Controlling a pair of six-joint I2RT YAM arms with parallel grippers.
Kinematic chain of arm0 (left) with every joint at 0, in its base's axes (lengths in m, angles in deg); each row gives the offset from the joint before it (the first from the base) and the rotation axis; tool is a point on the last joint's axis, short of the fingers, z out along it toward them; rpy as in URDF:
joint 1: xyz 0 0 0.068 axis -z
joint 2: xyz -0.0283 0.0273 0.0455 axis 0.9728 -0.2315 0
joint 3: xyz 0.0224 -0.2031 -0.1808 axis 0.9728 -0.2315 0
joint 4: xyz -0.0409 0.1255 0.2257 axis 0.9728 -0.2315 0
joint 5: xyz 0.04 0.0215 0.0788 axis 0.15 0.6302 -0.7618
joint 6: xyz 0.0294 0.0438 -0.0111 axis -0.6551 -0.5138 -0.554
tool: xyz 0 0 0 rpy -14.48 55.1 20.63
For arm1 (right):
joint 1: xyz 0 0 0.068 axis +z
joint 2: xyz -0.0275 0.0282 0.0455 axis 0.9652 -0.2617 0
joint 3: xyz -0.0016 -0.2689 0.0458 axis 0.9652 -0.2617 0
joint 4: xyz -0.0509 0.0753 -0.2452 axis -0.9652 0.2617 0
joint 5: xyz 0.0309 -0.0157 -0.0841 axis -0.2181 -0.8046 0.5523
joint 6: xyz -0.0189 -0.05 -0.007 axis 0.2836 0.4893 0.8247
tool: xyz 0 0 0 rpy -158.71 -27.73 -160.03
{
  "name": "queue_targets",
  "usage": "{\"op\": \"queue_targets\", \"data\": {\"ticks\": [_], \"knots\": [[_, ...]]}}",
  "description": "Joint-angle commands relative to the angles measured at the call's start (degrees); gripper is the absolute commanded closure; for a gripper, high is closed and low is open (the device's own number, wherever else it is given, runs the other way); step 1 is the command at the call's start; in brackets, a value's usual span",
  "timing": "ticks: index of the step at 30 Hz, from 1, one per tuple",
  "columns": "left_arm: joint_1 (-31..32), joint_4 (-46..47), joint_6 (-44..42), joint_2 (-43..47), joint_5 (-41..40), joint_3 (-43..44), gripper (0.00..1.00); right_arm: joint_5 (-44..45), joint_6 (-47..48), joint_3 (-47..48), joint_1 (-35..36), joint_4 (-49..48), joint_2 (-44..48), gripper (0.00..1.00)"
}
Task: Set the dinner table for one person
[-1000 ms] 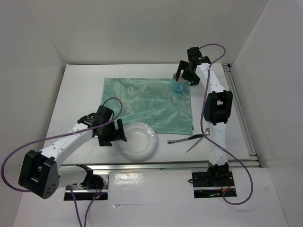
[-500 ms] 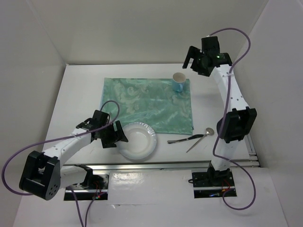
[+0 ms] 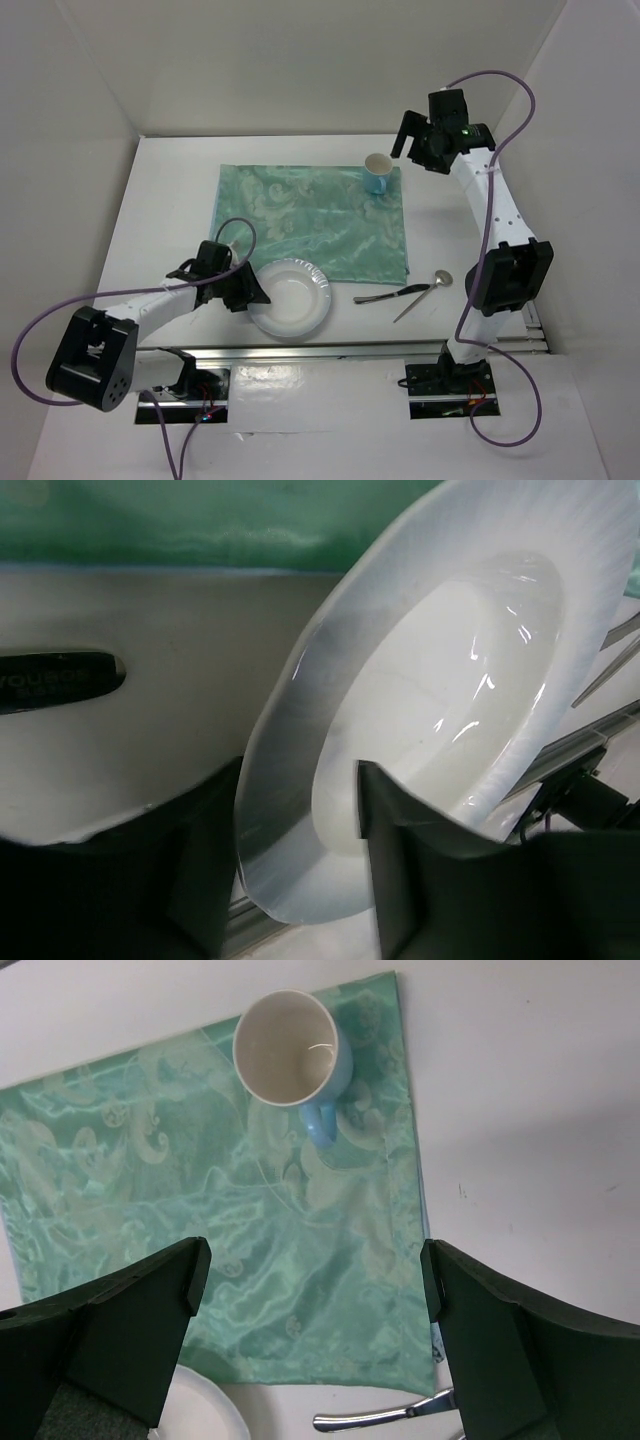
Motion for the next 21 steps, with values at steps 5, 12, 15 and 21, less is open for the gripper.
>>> {"op": "queue_targets", "data": {"ticks": [5, 12, 15, 21], "knots": [[1.3, 0.9, -0.2, -1.6, -0.9, 2.3, 0.74, 2.1, 0.4, -1.3, -0.3, -0.4, 5.6, 0.0], [3.1, -12.2, -3.2, 4.6, -3.7, 7.6, 1.0, 2.7, 0.4, -1.3, -0.3, -0.4, 5.6, 0.0], [3.1, -16.1, -4.8, 9.1, -3.1, 11.9, 1.0, 2.7, 0.4, -1.3, -0.3, -0.4, 6.1, 0.0], [3.1, -18.6, -9.1, 10.6, 2.5, 20.3, 1.0, 2.1, 0.4, -3.0, -0.3, -1.6, 7.3, 0.0]]}}
